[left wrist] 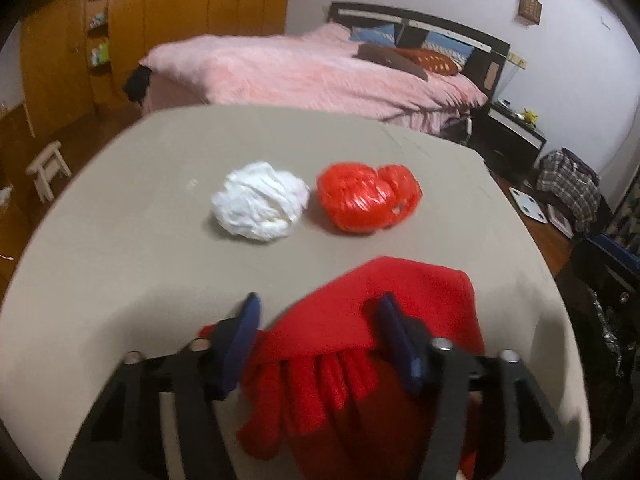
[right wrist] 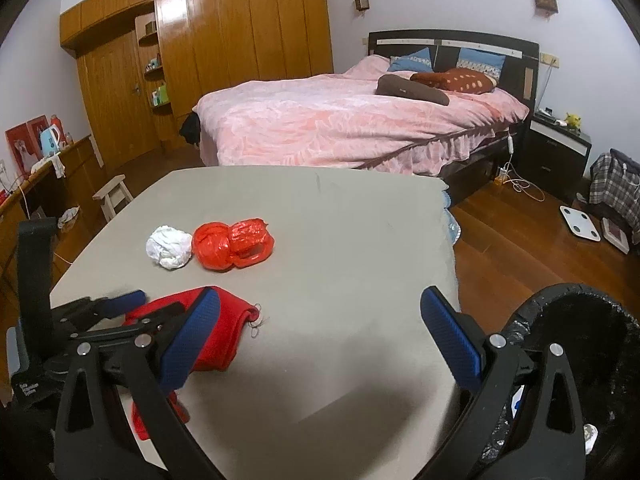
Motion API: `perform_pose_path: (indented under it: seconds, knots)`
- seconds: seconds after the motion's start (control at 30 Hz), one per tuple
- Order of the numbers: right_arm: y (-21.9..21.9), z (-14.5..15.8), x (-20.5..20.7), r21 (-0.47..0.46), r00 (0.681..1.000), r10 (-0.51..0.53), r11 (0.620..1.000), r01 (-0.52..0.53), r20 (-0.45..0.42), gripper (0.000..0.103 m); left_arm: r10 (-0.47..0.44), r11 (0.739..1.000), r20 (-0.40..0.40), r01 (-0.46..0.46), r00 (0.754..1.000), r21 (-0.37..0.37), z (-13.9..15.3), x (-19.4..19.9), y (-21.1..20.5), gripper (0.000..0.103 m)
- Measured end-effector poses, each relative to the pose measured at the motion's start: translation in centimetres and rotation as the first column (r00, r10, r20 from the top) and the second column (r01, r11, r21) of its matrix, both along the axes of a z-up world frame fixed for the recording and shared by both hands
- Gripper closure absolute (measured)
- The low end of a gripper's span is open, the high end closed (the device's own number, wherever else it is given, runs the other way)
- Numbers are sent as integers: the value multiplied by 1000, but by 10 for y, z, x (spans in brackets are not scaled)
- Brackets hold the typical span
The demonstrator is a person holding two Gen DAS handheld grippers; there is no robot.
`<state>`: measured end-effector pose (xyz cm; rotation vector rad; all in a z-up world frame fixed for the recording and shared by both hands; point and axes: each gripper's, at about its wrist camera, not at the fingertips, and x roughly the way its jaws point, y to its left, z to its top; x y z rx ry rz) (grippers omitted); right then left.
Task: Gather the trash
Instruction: 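Grasp the red cloth with the left tool, then grasp the red glove with the right tool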
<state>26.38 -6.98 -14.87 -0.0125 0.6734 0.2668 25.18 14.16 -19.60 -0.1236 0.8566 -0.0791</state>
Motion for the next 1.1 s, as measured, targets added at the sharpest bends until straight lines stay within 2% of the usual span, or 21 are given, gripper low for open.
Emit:
perform_pose_path:
  seconds: [0.07, 0.13, 0.23, 0.4, 0.57, 0.83, 1.1]
  knots:
    - [0, -2, 1, 0, 1000, 0, 1000, 0, -3, 5, -19, 999, -13, 19, 1000, -28, -2, 1, -1, 75]
    - [0, -2, 1, 1, 1000, 2, 1000, -2, -4, 5, -27, 998, -9, 27, 1000, -52, -2, 1, -1, 85]
    - [0, -2, 1, -2, 1000, 4, 1000, -4, 0, 5, -24, 998, 14, 25, 1000, -63, 3, -3, -2, 91]
    - [1, -1, 1, -3, 1000, 7, 1000, -7, 8, 5, -18, 994, 55, 24, 998, -110, 19, -9, 1, 92]
    - [1, 1, -1, 4, 1000, 10, 1000, -10, 13, 5, -7, 993, 105, 20, 994, -120, 39, -16, 4, 93]
    - [12, 4, -6, 9, 999, 35, 999, -35, 18, 6, 54, 992, 158, -35, 986, -120, 63, -33, 25, 94]
    - [37, 0, -14, 16, 997, 82, 997, -82, 5, 6, 136, 989, 171, -123, 976, -83, 64, -50, 61, 94]
